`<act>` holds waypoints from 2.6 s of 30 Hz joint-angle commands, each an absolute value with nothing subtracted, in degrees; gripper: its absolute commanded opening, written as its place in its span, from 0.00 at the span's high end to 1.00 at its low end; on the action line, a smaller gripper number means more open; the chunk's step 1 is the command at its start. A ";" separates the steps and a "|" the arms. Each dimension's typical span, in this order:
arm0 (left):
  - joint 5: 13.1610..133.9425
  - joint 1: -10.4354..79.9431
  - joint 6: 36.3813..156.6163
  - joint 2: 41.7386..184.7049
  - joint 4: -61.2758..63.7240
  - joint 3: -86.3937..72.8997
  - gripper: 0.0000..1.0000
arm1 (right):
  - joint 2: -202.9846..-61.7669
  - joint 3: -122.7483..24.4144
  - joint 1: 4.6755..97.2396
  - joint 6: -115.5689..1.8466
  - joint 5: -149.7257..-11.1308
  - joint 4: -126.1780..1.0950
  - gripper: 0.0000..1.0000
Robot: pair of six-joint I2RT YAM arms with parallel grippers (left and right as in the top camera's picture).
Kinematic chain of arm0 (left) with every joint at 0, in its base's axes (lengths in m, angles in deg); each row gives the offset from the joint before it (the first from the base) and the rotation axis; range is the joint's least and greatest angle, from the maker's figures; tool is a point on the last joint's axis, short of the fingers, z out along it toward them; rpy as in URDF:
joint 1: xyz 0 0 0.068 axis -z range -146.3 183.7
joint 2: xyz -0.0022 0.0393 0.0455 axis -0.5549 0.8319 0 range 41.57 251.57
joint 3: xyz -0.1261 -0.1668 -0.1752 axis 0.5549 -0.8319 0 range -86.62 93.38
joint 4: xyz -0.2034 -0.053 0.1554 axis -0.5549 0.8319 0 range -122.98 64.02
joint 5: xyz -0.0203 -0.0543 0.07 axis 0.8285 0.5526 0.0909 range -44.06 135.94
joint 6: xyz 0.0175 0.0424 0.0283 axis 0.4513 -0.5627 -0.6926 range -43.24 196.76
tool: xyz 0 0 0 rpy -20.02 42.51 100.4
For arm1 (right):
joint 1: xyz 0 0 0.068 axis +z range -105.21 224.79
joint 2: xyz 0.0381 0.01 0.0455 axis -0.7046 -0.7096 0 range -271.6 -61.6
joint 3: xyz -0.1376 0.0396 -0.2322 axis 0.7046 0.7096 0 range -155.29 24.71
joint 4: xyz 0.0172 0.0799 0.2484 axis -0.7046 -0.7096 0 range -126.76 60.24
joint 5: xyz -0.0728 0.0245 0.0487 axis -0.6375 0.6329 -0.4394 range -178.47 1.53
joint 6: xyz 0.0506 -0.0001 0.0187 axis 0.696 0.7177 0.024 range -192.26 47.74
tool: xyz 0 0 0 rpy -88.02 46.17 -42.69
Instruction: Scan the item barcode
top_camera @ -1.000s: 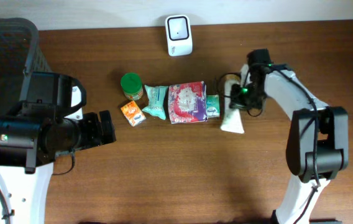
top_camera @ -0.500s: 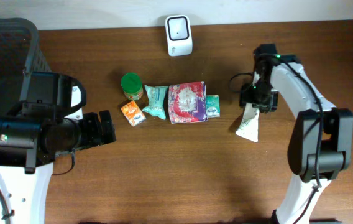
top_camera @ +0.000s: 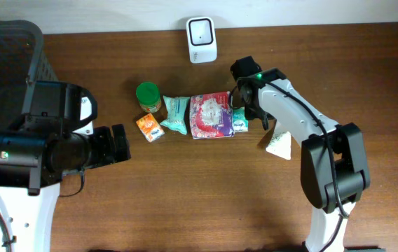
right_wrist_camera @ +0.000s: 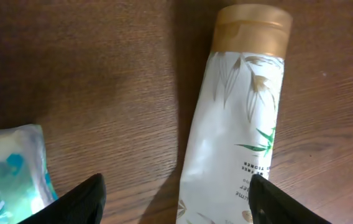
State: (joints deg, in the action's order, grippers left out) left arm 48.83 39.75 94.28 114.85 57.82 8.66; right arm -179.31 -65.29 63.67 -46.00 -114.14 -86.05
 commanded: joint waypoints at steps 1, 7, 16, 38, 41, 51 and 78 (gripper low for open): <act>48.44 39.70 93.80 114.30 57.74 8.75 0.01 | -180.12 -64.96 62.99 -45.19 -115.76 -84.67 0.31; 48.44 39.70 93.80 114.30 57.74 8.75 0.01 | -179.86 -65.05 63.19 -47.97 -108.35 -86.33 0.31; 48.44 39.70 93.80 114.30 57.76 8.75 0.01 | -179.99 -77.55 59.71 -58.98 -76.66 -95.91 0.19; 48.44 39.66 93.80 114.30 57.76 8.75 0.01 | -180.08 -58.12 58.57 -56.12 -88.55 -73.28 0.57; 48.44 39.66 93.80 114.30 57.76 8.75 0.01 | -180.03 -58.49 56.50 -53.74 -94.86 -77.44 0.62; 48.44 39.66 93.80 114.30 57.76 8.75 0.01 | -180.03 -75.65 53.50 -58.78 -85.62 -97.50 0.00; 48.44 39.66 93.80 114.30 57.74 8.75 0.01 | -180.08 -47.80 57.55 -59.79 -52.29 -58.42 0.47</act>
State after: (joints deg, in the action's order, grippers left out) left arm 48.85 39.75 94.28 114.85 57.78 8.62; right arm -179.60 -50.64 57.24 -60.77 -53.27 -59.78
